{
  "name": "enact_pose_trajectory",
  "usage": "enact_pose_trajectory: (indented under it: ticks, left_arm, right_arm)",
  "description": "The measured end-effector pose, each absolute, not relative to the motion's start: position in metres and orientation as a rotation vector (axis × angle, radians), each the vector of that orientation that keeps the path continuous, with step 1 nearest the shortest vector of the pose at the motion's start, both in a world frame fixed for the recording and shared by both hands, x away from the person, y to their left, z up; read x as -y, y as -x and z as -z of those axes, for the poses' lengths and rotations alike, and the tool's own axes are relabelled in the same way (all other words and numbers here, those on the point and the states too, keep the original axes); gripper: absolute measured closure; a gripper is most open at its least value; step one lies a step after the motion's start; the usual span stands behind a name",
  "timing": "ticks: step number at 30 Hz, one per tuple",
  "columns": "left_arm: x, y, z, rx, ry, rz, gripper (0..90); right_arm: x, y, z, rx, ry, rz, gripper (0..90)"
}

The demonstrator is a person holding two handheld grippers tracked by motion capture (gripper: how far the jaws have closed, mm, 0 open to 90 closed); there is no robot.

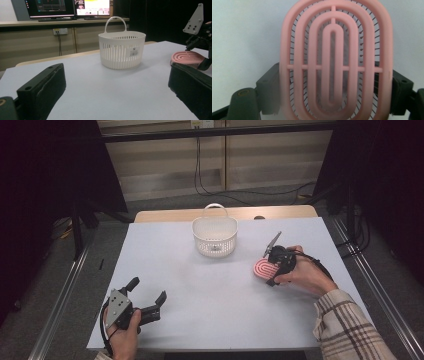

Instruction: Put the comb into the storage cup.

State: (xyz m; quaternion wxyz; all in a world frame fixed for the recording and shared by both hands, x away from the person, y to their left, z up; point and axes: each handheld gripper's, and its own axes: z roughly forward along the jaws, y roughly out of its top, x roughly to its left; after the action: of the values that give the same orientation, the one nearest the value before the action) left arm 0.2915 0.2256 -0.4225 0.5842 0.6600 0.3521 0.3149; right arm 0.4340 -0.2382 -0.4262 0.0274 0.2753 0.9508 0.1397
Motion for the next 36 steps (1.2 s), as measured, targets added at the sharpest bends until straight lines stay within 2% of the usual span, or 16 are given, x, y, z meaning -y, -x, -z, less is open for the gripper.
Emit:
enact_pose_trajectory:
  ticks: [36]
  left_arm:
    - [-0.225, -0.292, 0.423, -0.822, -1.541, -0.73, 1.4]
  right_arm:
    - [0.243, -0.429, 0.413, -2.892, -0.939, -0.385, 20.1]
